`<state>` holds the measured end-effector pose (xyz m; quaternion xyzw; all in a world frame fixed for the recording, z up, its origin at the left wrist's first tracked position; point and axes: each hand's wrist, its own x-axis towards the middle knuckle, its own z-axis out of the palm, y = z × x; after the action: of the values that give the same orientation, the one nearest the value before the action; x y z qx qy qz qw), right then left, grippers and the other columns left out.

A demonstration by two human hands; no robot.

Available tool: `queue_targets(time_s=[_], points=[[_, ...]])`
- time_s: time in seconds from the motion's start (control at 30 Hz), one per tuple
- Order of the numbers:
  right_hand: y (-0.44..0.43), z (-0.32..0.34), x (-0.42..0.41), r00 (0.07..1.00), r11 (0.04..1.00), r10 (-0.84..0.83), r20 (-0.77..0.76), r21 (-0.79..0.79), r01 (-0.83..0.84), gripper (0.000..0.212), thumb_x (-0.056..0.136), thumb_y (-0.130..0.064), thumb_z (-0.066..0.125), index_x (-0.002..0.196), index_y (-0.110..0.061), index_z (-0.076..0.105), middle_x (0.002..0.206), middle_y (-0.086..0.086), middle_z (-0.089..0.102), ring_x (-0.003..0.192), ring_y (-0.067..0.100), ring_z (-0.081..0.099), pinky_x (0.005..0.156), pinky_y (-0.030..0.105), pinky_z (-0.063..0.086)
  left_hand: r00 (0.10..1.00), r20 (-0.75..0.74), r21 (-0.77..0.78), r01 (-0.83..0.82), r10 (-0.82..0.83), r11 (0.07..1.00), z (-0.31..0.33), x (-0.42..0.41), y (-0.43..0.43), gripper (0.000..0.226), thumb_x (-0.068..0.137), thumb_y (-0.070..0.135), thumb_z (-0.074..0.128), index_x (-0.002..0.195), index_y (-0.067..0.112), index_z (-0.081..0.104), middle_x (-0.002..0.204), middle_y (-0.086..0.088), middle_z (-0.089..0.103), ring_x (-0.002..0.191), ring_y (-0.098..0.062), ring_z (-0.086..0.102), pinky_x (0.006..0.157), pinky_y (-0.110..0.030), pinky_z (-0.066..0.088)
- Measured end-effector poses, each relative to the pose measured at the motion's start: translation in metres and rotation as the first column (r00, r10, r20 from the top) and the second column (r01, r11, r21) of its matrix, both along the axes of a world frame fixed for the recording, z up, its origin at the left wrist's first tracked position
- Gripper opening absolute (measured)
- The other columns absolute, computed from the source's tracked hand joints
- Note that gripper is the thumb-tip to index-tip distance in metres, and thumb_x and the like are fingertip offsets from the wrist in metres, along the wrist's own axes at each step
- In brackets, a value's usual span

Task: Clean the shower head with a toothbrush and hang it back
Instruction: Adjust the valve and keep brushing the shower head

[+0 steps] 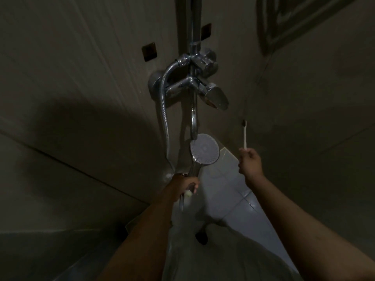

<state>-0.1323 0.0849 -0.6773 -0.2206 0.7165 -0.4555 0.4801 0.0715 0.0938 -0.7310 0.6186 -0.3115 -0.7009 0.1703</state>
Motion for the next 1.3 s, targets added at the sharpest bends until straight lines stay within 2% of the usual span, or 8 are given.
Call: queue_targets(time_s=[0.17, 0.27, 0.5, 0.57, 0.8, 1.0, 1.1, 1.3], points=[[-0.014, 0.033, 0.01, 0.998, 0.99, -0.001, 0.067, -0.144, 0.01, 0.016, 0.101, -0.014, 0.036, 0.092, -0.01, 0.049, 0.068, 0.004, 0.049, 0.054, 0.014, 0.043, 0.049, 0.021, 0.037, 0.999, 0.026, 0.003, -0.034, 0.034, 0.999, -0.007, 0.008, 0.01, 0.018, 0.082, 0.004, 0.062, 0.064, 0.005, 0.061, 0.047, 0.0, 0.059, 0.041, -0.011, 0.054, 0.048, -0.021, 0.045], [-0.023, 0.05, 0.018, 0.981, 0.971, -0.019, 0.193, -0.229, 0.064, 0.021, 0.102, -0.013, 0.033, 0.088, -0.013, 0.049, 0.074, 0.007, 0.056, 0.062, 0.015, 0.056, 0.059, 0.022, 0.048, 0.998, 0.027, 0.019, -0.061, 0.06, 0.998, -0.008, 0.018, 0.019, 0.02, 0.085, 0.011, 0.061, 0.065, 0.009, 0.062, 0.053, 0.001, 0.06, 0.048, -0.01, 0.055, 0.055, -0.023, 0.045], [-0.044, 0.087, 0.027, 0.847, 0.897, -0.081, 0.525, -0.332, 0.292, 0.021, 0.1, -0.003, 0.029, 0.087, -0.006, 0.046, 0.086, 0.017, 0.059, 0.078, 0.024, 0.064, 0.076, 0.027, 0.055, 0.99, -0.013, -0.048, -0.141, 0.14, 0.989, -0.002, 0.035, 0.01, 0.009, 0.071, 0.009, 0.069, 0.069, 0.003, 0.063, 0.047, -0.002, 0.058, 0.04, -0.01, 0.052, 0.044, -0.02, 0.043], [-0.048, 0.1, 0.029, 0.829, 0.895, -0.048, 0.557, -0.345, 0.283, 0.021, 0.101, -0.003, 0.029, 0.089, -0.005, 0.046, 0.09, 0.019, 0.061, 0.084, 0.026, 0.065, 0.084, 0.031, 0.054, 0.987, -0.031, -0.041, -0.159, 0.158, 0.986, -0.002, 0.032, 0.003, 0.009, 0.079, 0.002, 0.064, 0.07, 0.002, 0.063, 0.047, -0.002, 0.059, 0.039, -0.01, 0.053, 0.042, -0.019, 0.044], [-0.051, 0.111, 0.035, 0.834, 0.904, 0.007, 0.552, -0.36, 0.231, 0.024, 0.101, -0.006, 0.029, 0.087, -0.007, 0.047, 0.096, 0.018, 0.064, 0.09, 0.023, 0.065, 0.09, 0.031, 0.051, 0.993, -0.09, -0.028, -0.079, 0.076, 0.997, -0.001, 0.016, -0.005, 0.012, 0.076, 0.007, 0.068, 0.068, 0.005, 0.06, 0.049, -0.001, 0.058, 0.04, -0.009, 0.053, 0.041, -0.019, 0.044], [-0.054, 0.109, 0.037, 0.842, 0.907, -0.014, 0.54, -0.348, 0.238, 0.025, 0.101, -0.006, 0.028, 0.085, -0.007, 0.047, 0.097, 0.018, 0.064, 0.089, 0.02, 0.066, 0.088, 0.029, 0.052, 0.997, 0.032, 0.006, -0.074, 0.074, 0.997, -0.005, 0.01, -0.007, 0.025, 0.09, 0.009, 0.057, 0.065, 0.008, 0.056, 0.047, -0.001, 0.058, 0.036, -0.006, 0.054, 0.039, -0.017, 0.044], [-0.056, 0.107, 0.037, 0.84, 0.901, -0.017, 0.543, -0.357, 0.249, 0.026, 0.101, -0.005, 0.028, 0.083, -0.007, 0.047, 0.095, 0.019, 0.063, 0.087, 0.02, 0.066, 0.088, 0.03, 0.051, 0.996, -0.012, 0.007, -0.089, 0.089, 0.996, -0.007, 0.012, -0.009, 0.019, 0.08, 0.013, 0.067, 0.064, 0.01, 0.06, 0.048, 0.001, 0.059, 0.041, -0.008, 0.056, 0.044, -0.02, 0.047], [-0.061, 0.105, 0.041, 0.849, 0.904, -0.024, 0.528, -0.351, 0.243, 0.025, 0.101, -0.005, 0.029, 0.086, -0.006, 0.048, 0.113, 0.027, 0.06, 0.089, 0.021, 0.065, 0.089, 0.03, 0.051, 0.992, -0.019, -0.023, -0.123, 0.123, 0.992, -0.008, 0.013, -0.009, 0.019, 0.087, 0.005, 0.06, 0.069, 0.009, 0.062, 0.057, -0.002, 0.061, 0.045, -0.008, 0.057, 0.046, -0.019, 0.049]])
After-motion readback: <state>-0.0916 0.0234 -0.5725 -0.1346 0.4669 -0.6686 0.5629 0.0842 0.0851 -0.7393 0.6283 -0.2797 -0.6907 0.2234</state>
